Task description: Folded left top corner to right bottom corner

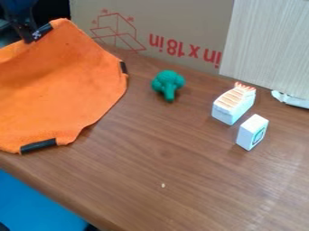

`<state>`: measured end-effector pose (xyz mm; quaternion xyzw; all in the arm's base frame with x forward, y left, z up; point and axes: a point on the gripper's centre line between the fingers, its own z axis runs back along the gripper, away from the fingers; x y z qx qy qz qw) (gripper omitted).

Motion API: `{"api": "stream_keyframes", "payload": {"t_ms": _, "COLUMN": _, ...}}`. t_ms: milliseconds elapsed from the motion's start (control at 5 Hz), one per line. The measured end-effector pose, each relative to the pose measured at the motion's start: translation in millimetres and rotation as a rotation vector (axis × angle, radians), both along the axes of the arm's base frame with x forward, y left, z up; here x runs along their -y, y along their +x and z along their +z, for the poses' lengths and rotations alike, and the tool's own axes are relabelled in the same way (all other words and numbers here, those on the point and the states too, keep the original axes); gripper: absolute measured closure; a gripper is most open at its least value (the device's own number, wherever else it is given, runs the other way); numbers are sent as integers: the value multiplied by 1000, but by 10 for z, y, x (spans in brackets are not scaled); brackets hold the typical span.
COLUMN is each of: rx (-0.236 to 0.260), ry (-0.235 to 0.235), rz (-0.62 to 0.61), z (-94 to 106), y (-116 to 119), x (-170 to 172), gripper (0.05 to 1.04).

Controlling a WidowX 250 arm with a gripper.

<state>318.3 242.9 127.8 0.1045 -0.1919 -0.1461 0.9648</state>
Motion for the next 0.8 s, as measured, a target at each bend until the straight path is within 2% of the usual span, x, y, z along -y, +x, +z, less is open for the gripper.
{"api": "stream_keyframes", "payload": {"t_ms": 400, "rx": -29, "ry": 10, "rz": -138, "z": -113, "y": -432, "x": 415, "gripper": 1033}}
{"api": "stream_keyframes", "payload": {"t_ms": 800, "rx": -27, "ry": 22, "rz": -251, "z": -157, "y": -863, "x": 760, "gripper": 1033}}
